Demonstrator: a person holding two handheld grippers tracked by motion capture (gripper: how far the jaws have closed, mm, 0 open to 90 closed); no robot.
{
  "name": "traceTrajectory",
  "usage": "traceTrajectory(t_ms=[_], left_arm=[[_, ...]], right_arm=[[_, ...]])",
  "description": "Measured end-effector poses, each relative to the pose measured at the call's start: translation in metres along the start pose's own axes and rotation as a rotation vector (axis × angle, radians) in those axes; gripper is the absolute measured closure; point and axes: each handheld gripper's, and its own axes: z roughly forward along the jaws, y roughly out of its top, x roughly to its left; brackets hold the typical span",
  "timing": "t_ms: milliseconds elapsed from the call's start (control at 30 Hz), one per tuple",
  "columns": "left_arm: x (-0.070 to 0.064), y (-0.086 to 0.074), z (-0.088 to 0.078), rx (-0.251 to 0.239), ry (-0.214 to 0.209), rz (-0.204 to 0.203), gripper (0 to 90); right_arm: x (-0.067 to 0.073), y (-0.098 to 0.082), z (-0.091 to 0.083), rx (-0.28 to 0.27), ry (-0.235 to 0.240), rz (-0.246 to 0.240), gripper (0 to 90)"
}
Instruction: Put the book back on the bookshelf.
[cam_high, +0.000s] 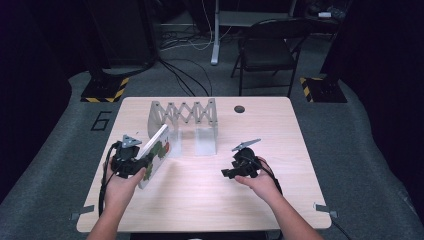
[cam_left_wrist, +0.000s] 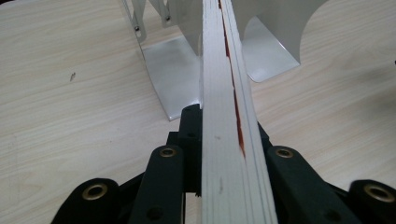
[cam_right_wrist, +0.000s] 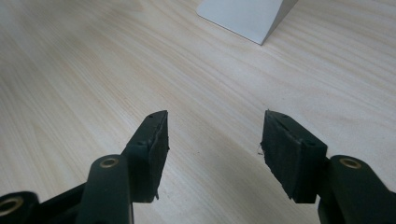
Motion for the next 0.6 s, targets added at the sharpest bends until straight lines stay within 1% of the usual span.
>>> traceTrajectory(t_ms=[100,133,200,267,300,333,367,400,433,467,500,600], left_arm=[[-0.002,0.001,0.005,-0.014,0.015,-0.010,76.1],[-0.002,0.002,0.006,-0.010,0.013,-0.012,76.0],[-0.003,0.004,0.010,-0.014,0.012,-0.020,76.1],[-0.003,0.006,0.013,-0.011,0.014,-0.015,76.0],[-0.004,0.007,0.016,-0.014,0.021,-0.013,76.0],[-0.004,0.008,0.017,-0.007,0.022,-0.009,76.0],[-0.003,0.009,0.020,-0.008,0.037,-0.009,76.0],[-0.003,0.009,0.020,-0.008,0.037,-0.009,76.0],[-0.003,0.010,0.022,-0.006,0.041,-0.010,76.0],[-0.002,0.011,0.023,-0.006,0.044,-0.019,76.0],[-0.001,0.011,0.025,-0.008,0.047,-0.018,76.1],[0.001,0.013,0.029,-0.014,0.056,-0.034,76.0]], right_arm=[[-0.001,0.001,0.001,-0.005,-0.010,0.004,41.2],[-0.002,0.001,0.002,-0.008,-0.009,-0.003,41.2],[-0.002,0.001,0.004,-0.002,-0.014,-0.002,41.2],[-0.001,0.001,0.007,0.008,-0.017,-0.006,41.2],[-0.001,0.001,0.009,0.009,-0.015,-0.012,41.2],[0.000,0.001,0.011,0.017,-0.019,-0.022,41.2],[0.002,0.001,0.012,0.023,-0.019,-0.016,41.2],[0.002,0.001,0.012,0.023,-0.019,-0.016,41.2],[0.004,0.001,0.014,0.027,-0.024,-0.033,41.2],[0.004,0.000,0.015,0.028,-0.024,-0.048,41.2],[0.005,0.000,0.015,0.027,-0.024,-0.051,41.2],[0.006,0.000,0.015,0.032,-0.024,-0.043,41.1]])
